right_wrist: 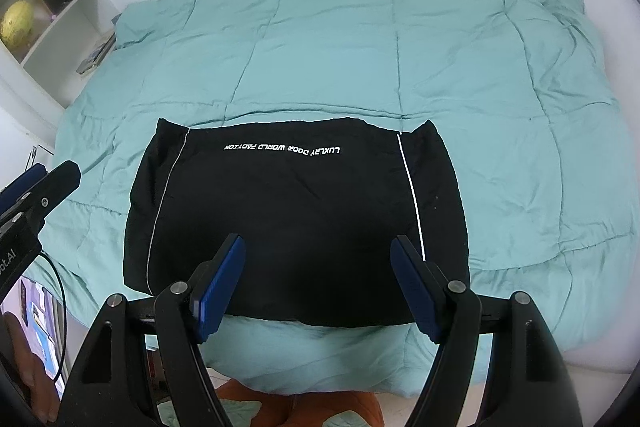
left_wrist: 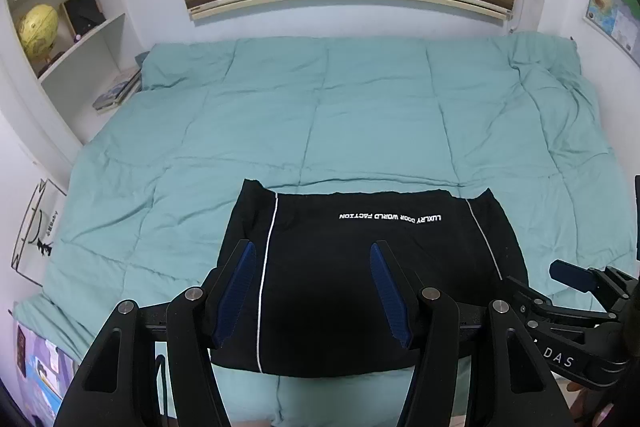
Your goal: Fold large clothes
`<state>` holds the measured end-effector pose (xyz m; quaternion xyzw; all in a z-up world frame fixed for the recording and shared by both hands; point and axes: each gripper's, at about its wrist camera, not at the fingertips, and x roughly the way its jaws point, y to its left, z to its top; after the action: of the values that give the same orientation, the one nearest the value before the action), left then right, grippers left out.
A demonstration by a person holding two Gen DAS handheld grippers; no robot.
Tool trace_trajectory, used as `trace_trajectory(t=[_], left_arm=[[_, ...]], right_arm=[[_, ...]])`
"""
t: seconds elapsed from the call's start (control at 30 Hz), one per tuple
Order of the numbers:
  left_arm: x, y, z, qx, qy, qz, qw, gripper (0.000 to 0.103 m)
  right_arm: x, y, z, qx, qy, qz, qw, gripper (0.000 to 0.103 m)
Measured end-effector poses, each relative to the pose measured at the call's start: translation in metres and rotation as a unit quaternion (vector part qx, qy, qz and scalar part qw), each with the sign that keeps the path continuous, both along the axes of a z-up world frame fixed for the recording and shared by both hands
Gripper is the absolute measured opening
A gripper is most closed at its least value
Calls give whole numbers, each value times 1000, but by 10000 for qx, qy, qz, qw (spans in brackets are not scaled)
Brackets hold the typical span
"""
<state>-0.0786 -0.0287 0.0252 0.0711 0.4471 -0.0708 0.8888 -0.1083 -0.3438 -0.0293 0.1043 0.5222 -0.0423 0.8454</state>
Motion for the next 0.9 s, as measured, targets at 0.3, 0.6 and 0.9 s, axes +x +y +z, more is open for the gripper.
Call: trace_trajectory(t=[0.3, 0.6, 0.9], left_arm=[[3, 2, -3, 44, 7, 30, 10000, 61], [2, -2, -4, 291, -97, 109, 9995, 61], [8, 8, -4, 595, -299, 376, 9971, 61]], right_arm=[[3, -2, -6, 45, 85, 3, 10000, 77], [5, -1, -10, 62, 135, -18, 9999, 77], [8, 0, -15, 66, 212, 14, 9998, 77]])
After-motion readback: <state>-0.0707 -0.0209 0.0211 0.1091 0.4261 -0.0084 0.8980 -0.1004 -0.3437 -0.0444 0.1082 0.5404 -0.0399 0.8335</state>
